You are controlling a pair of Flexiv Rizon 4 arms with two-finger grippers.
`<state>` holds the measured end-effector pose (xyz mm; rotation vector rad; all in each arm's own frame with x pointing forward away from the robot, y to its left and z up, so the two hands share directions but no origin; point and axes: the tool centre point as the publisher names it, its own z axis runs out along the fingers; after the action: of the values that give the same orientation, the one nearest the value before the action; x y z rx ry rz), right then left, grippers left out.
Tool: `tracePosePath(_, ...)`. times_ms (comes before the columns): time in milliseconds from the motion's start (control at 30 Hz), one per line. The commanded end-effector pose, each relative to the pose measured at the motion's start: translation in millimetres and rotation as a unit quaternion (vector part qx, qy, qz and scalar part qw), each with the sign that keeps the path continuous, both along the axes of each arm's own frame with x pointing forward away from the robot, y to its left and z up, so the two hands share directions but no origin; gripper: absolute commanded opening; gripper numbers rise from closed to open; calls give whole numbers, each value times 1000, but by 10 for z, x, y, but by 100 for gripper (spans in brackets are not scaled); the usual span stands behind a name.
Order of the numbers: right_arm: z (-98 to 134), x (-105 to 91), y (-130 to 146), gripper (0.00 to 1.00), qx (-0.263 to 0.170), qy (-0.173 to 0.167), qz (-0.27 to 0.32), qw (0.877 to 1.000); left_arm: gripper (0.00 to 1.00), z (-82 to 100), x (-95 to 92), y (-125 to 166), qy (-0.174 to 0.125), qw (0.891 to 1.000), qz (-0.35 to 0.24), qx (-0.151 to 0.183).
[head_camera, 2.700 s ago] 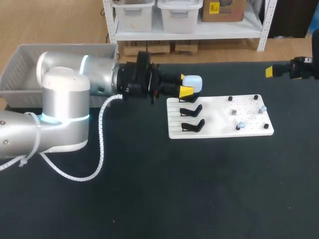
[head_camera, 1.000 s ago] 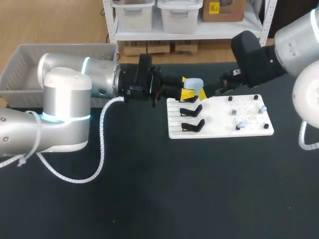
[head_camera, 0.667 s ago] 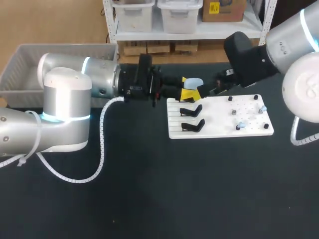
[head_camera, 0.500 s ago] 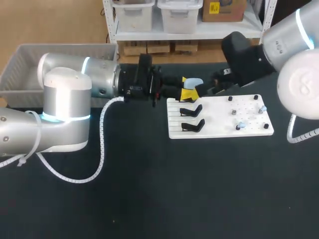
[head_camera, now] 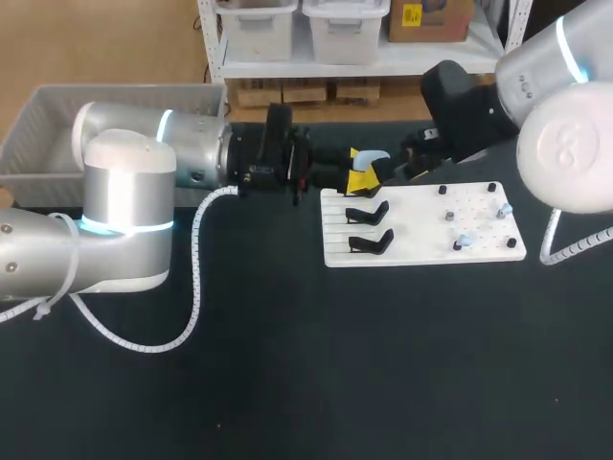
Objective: Pick up each earbud case from the left stands, insert the matching earbuds, close the lid, and place the case in the box.
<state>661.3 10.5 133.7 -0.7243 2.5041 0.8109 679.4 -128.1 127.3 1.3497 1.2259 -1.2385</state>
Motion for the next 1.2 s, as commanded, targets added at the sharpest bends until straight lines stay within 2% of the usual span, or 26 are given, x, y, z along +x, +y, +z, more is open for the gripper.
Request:
tracePosePath(33,-19,45,-7,100,-1,2,-2,1000,0,-7,-6,3,-1,1000,1,-2)
tracePosePath(1000,-56,193,-102,100,-5,3,-29,1000,0,-7,-6,3,-1,1000,1,-2)
tracePosePath(1200,0,227,-116,100,-4,-4,-34,999,0,-7,-6,3,-1,1000,1,-2)
